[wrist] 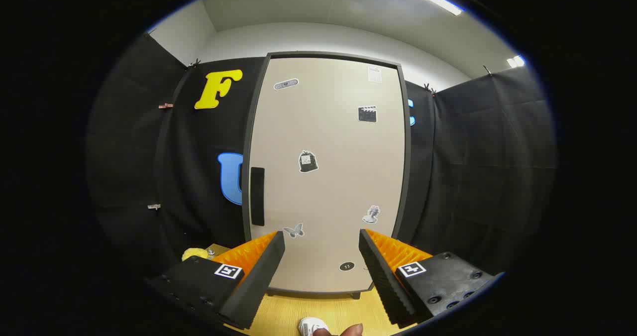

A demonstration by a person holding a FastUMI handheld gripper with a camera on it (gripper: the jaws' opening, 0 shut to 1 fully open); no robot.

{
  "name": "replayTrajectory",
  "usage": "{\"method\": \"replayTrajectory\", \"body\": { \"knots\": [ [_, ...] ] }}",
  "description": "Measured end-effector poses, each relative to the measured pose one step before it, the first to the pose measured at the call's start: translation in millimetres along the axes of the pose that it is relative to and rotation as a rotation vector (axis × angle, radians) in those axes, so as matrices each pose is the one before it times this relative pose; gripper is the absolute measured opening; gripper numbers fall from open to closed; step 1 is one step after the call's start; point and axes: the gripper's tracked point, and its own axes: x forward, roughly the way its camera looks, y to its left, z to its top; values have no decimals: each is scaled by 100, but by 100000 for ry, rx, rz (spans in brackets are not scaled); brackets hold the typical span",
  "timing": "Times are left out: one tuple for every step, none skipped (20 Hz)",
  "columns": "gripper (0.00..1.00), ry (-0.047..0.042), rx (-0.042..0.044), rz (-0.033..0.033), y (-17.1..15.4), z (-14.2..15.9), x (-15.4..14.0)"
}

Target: Open the shoe cabinet door, grab the shoes and put them into the shoe cabinet, then close the shoe cabinet door.

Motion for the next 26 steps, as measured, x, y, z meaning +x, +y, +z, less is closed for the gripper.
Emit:
{"method": "replayTrajectory", "body": {
  "knots": [
    [97, 111, -46, -80, 127, -55, 56],
    [97, 35, -67, -11, -24, -39, 81],
    [97, 8, 117, -95, 116, -22, 82],
    [97, 46, 352, 150, 101, 20, 108],
    [97, 13, 268, 124, 203, 15, 98],
    [97, 107, 302, 92, 121, 19, 54],
    [97, 0, 358, 71, 167, 54, 74],
    [97, 204, 341, 17, 97, 4, 81],
    [97, -49, 152, -144, 128, 97, 25],
    [97, -172, -10, -157, 90, 63, -34],
    [97, -191, -212, -434, 43, 65, 10],
    [97, -118, -299, -335, 22, -16, 114],
    [97, -100, -212, -231, 74, 23, 20],
    [97, -43, -25, 41, 90, -29, -28],
    [97, 27, 14, -18, 102, -3, -1],
    [97, 53, 18, 46, 45, -6, 25],
    [97, 232, 110, 161, 136, 3, -18],
    [97, 197, 175, 202, 193, 19, 62],
    [97, 276, 234, 441, 268, 34, 126],
    [97, 242, 385, 270, 274, 52, 129],
    [97, 12, 589, 440, 404, 162, 214],
    [97, 79, 598, 404, 424, 190, 404],
    [97, -311, 542, 747, 652, 294, 339],
    [97, -383, 92, 949, 725, 314, 506],
    [97, -562, -137, 841, 652, 341, 566],
    [97, -95, 135, 648, 626, 114, 603]
  ]
}}
